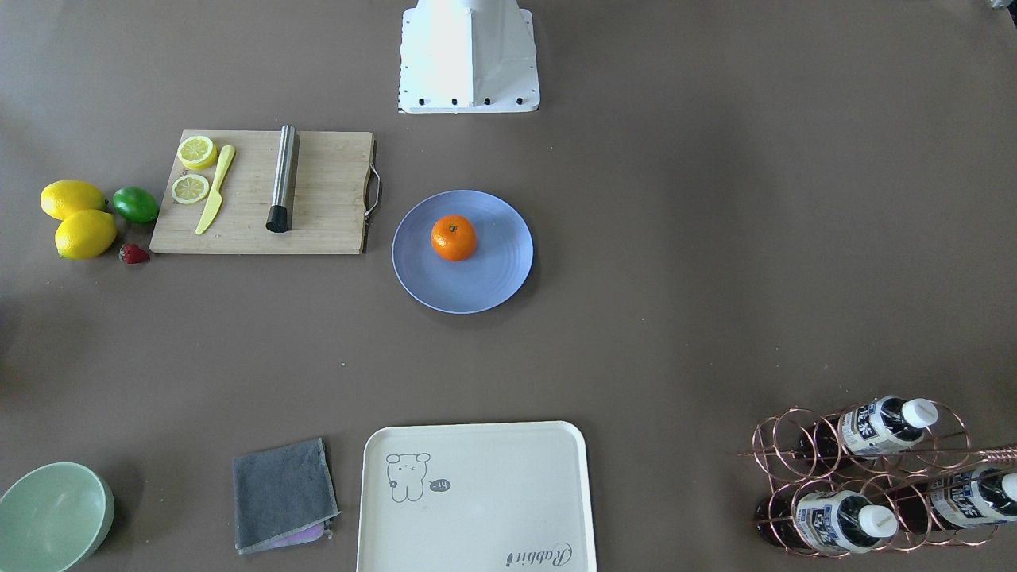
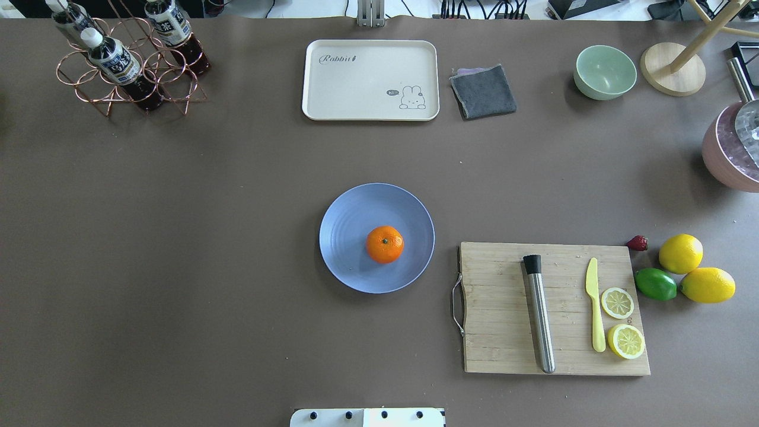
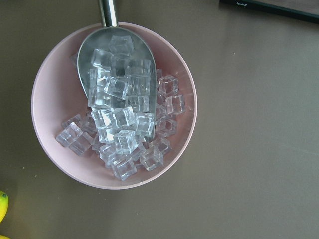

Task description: Pick orange to plate

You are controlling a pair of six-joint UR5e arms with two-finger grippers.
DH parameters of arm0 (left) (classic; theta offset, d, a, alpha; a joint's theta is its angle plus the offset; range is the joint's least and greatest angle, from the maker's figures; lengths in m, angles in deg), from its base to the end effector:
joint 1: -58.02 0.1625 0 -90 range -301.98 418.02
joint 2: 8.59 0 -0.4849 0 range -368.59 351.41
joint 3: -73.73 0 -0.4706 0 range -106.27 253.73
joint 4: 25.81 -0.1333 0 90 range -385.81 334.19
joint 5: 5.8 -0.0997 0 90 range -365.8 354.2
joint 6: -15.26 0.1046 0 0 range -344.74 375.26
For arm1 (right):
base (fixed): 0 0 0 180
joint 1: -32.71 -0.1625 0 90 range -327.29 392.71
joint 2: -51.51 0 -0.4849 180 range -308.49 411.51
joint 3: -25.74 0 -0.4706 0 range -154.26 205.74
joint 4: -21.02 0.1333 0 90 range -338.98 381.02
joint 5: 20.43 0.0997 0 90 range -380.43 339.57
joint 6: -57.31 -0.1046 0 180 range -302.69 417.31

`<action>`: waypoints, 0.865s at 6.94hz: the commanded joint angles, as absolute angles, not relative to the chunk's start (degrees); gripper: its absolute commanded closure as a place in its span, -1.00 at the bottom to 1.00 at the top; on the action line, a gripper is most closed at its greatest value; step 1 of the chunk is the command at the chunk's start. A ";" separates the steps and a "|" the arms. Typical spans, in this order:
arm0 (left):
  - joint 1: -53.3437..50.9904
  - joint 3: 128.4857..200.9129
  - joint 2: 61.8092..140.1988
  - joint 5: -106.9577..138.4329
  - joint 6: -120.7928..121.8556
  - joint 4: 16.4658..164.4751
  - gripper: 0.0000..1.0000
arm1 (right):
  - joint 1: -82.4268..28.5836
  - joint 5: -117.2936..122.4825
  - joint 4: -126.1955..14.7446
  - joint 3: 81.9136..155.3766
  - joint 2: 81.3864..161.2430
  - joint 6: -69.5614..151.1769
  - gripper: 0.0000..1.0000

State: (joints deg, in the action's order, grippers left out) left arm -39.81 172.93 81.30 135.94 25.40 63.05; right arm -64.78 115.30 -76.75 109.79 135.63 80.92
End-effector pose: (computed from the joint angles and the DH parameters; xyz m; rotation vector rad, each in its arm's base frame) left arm -0.1285 -0.5592 0.6234 0.2685 0.8705 0.1001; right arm 0.1373 -0.5963 0.7314 0.0890 -0.8039 -0.2113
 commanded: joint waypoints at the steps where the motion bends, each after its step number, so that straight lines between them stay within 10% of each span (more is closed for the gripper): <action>1: -39.89 173.14 81.23 135.80 25.37 62.96 -0.95 | -64.85 115.36 -75.06 109.85 137.11 80.78 -1.00; 6: -39.98 175.23 78.96 132.57 24.93 62.96 -0.95 | -64.85 115.36 -72.85 109.76 139.66 80.25 -1.00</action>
State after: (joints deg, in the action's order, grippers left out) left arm -39.95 174.21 79.74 134.69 24.97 62.96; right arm -64.82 115.33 -73.17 109.77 139.25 80.36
